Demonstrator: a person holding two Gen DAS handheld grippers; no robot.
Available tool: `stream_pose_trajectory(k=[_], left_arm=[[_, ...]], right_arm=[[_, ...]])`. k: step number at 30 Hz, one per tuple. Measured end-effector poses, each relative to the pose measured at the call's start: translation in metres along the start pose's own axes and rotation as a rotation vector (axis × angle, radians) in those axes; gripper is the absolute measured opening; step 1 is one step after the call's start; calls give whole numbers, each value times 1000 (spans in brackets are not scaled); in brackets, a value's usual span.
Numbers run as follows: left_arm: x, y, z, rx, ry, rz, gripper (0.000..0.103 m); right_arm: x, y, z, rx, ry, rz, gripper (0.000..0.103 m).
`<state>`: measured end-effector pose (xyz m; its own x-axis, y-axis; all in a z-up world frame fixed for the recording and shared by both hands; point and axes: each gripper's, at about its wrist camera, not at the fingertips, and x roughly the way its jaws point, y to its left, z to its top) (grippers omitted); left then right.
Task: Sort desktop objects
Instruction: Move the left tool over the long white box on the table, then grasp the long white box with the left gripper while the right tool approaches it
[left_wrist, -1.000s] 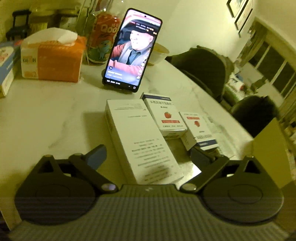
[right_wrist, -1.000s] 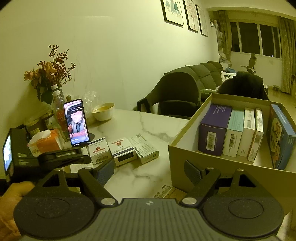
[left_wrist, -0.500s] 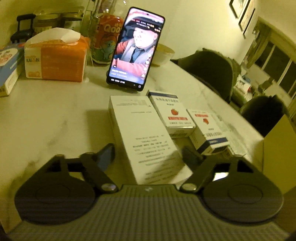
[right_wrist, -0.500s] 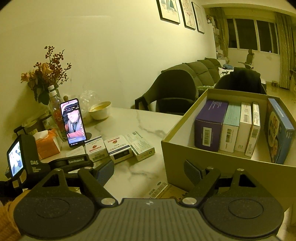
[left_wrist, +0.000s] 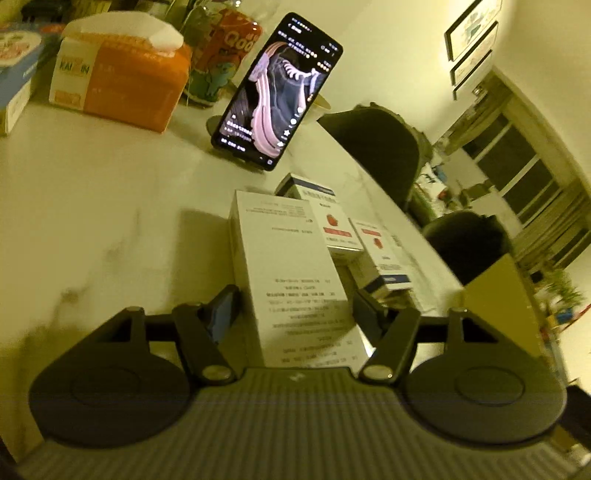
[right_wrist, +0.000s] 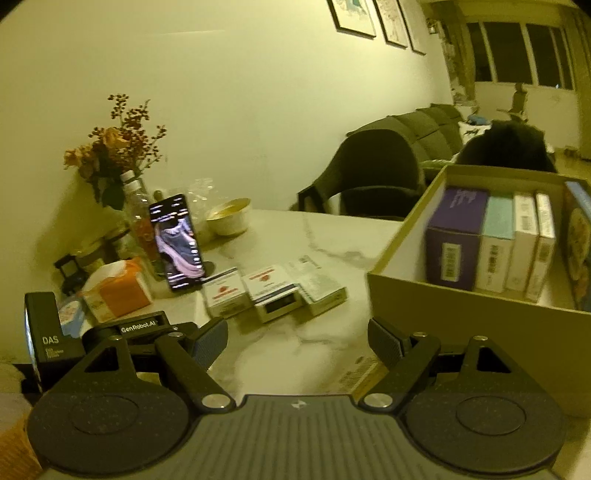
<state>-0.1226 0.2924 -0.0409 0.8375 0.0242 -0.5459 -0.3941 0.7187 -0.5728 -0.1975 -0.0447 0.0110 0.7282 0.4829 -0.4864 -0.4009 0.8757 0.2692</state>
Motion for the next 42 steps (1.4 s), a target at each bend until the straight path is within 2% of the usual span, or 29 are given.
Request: stream_pose_trajectory(k=[9,10,11,12,14,17,18,19,21,25,29,35,42], left_arm=[[-17,-2,2,8,33,-136,65],[-18,-3,2,11,40,-154,36],[-19,-4,2,15,46,-173,21],[-19,-4,2,12,60,-200,0],[-13,-5,1,5,98,-219,0],[-1,-9,-4,53,172,-162,7],[1,-9,-6,58,187,-167,18],[1,-10,-7,64,192,-173,36],[0,-17,-9,117,178,-172,60],[2,-38,-17,280,164,-165,78],[11,-53,-25,374,177,-165,83],[24,-58,-37,452,201,-122,84],[24,-65,-46,568,189,-101,84]], right_arm=[[8,7,1,100,59,156,85],[9,8,1,113,68,173,85],[10,9,1,123,73,186,85],[11,9,1,135,79,198,85],[13,9,1,159,90,219,85],[18,6,-1,207,114,250,85],[19,5,-2,219,120,249,85],[19,4,-2,222,123,244,85],[19,2,-4,227,127,231,85],[19,-7,-5,259,125,206,85],[20,-16,-7,295,121,191,85],[21,-23,-11,322,124,187,85],[21,-30,-13,344,129,182,85]])
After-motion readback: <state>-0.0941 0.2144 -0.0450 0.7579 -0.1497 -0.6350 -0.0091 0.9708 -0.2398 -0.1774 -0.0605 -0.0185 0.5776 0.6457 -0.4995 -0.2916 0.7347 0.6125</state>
